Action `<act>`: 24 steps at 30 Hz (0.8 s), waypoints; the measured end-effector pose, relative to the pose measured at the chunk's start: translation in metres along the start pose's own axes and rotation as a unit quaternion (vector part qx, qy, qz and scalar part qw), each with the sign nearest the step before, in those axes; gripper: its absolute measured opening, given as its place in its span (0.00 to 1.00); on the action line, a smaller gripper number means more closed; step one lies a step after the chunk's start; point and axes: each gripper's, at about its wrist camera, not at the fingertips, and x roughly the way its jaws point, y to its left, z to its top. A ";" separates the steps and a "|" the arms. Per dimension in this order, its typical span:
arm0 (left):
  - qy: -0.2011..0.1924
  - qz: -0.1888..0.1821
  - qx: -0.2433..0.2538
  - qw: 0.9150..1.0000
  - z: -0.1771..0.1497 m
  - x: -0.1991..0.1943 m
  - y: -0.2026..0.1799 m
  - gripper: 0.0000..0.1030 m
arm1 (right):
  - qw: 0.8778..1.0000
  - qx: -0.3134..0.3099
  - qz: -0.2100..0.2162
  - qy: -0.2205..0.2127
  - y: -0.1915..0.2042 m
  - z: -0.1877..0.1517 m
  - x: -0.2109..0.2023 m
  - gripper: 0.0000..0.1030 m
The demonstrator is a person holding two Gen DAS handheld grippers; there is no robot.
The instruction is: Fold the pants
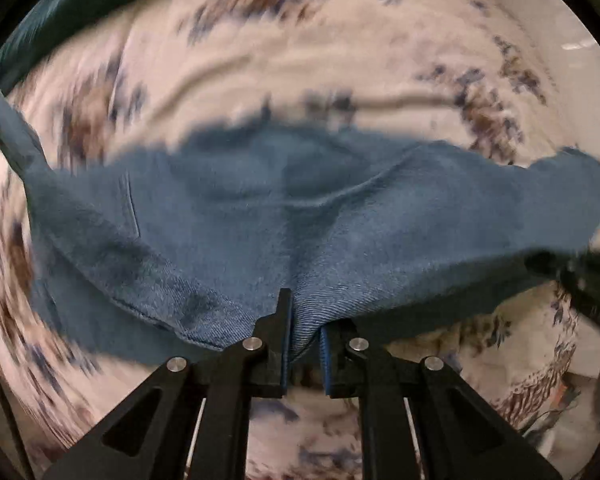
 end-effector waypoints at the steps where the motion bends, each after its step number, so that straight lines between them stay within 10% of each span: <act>1: 0.006 0.000 -0.014 1.000 -0.007 0.008 0.002 0.09 | 1.000 0.015 0.004 0.012 0.001 -0.015 0.013 0.06; 13: -0.013 0.050 -0.040 0.998 -0.039 0.035 -0.006 0.14 | 0.998 0.040 -0.027 0.037 0.020 -0.048 0.064 0.19; 15: -0.027 0.046 -0.046 0.997 -0.045 0.027 -0.007 0.22 | 0.998 0.022 -0.043 0.032 0.028 -0.053 0.056 0.60; 16: -0.031 0.040 -0.050 0.997 -0.048 0.024 -0.007 0.24 | 0.999 0.014 -0.041 0.033 0.031 -0.055 0.054 0.96; 19: -0.041 0.029 -0.059 0.997 -0.058 0.014 -0.005 0.32 | 0.998 -0.012 -0.053 0.029 0.043 -0.063 0.042 0.99; 23: -0.045 -0.004 -0.085 0.995 -0.065 -0.006 0.011 0.94 | 0.997 -0.030 -0.068 0.014 0.056 -0.071 0.028 0.99; 24: -0.054 -0.013 -0.096 0.994 -0.068 -0.012 0.015 0.94 | 0.997 -0.031 -0.067 0.010 0.058 -0.073 0.024 0.99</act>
